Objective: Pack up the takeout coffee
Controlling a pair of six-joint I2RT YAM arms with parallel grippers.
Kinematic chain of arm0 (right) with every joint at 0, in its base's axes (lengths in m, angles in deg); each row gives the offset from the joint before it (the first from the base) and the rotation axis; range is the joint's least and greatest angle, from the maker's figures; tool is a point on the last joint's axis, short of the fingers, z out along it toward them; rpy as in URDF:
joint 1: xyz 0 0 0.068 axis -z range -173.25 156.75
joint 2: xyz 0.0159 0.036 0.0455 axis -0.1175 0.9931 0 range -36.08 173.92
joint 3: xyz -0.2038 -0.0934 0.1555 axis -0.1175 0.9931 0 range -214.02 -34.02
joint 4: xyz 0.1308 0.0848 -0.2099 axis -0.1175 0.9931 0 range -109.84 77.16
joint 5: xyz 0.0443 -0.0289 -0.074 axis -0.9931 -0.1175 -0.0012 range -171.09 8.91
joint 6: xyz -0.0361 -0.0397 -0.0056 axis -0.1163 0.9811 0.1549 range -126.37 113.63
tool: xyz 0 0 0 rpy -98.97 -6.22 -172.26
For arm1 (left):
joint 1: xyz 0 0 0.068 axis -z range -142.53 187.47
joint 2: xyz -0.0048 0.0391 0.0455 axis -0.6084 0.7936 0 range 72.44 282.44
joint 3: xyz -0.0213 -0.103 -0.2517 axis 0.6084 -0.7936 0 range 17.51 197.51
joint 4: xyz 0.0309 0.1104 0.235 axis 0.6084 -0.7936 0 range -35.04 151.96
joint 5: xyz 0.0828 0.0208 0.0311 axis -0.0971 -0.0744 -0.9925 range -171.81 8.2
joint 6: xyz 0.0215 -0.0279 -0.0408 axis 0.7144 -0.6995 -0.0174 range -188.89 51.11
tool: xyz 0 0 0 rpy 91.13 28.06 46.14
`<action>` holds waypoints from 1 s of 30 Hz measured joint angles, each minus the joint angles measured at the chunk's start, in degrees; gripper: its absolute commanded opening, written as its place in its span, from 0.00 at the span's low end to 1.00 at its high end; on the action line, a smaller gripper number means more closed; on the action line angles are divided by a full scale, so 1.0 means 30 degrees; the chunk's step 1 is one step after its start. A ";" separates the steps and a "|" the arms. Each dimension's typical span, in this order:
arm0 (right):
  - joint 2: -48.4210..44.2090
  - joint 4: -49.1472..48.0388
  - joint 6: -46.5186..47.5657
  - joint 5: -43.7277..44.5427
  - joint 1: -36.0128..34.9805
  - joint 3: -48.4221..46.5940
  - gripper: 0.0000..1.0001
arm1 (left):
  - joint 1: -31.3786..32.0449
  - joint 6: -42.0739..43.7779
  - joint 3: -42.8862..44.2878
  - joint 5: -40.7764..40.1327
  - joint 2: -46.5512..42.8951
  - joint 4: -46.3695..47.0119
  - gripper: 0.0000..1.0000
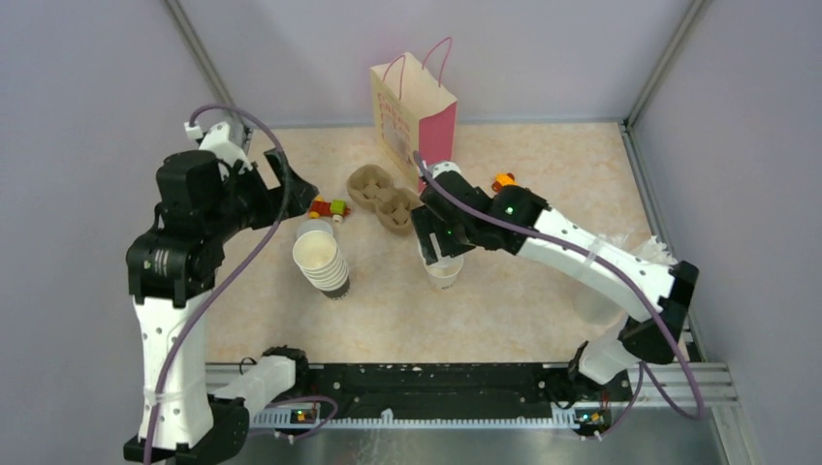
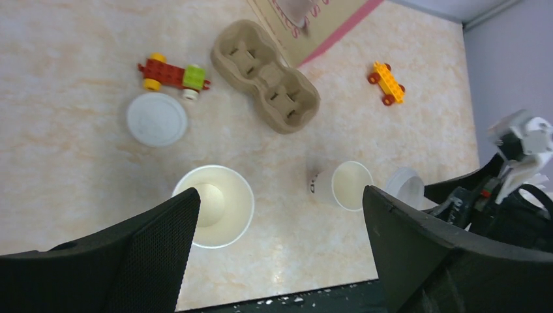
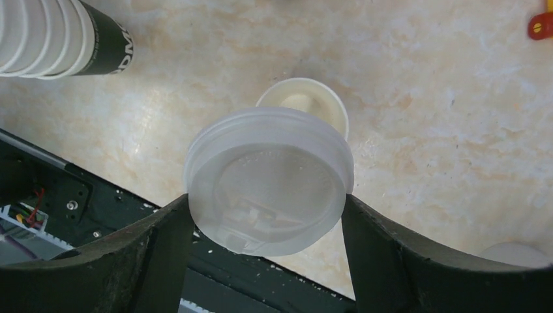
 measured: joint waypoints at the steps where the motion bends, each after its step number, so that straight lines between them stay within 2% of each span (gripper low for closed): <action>1: 0.0634 0.0481 -0.0058 -0.0204 0.0087 -0.0459 0.75 | 0.0000 0.0131 0.0000 -0.0393 -0.0342 0.0000 0.99; 7: 0.3381 0.2215 -0.0131 -0.1464 0.0852 -0.2127 0.75 | 0.0000 0.0692 0.0007 -0.2302 -0.1909 0.0000 0.99; 15: 0.5595 0.3337 0.0204 -0.1763 0.1872 -0.3388 0.76 | 0.0095 0.1188 0.0007 -0.3832 -0.2018 -0.0029 0.99; 30: 0.6586 0.3424 0.1078 -0.2091 0.2463 -0.3577 0.76 | 0.0386 0.1668 0.0189 -0.5224 -0.2018 -0.0087 0.99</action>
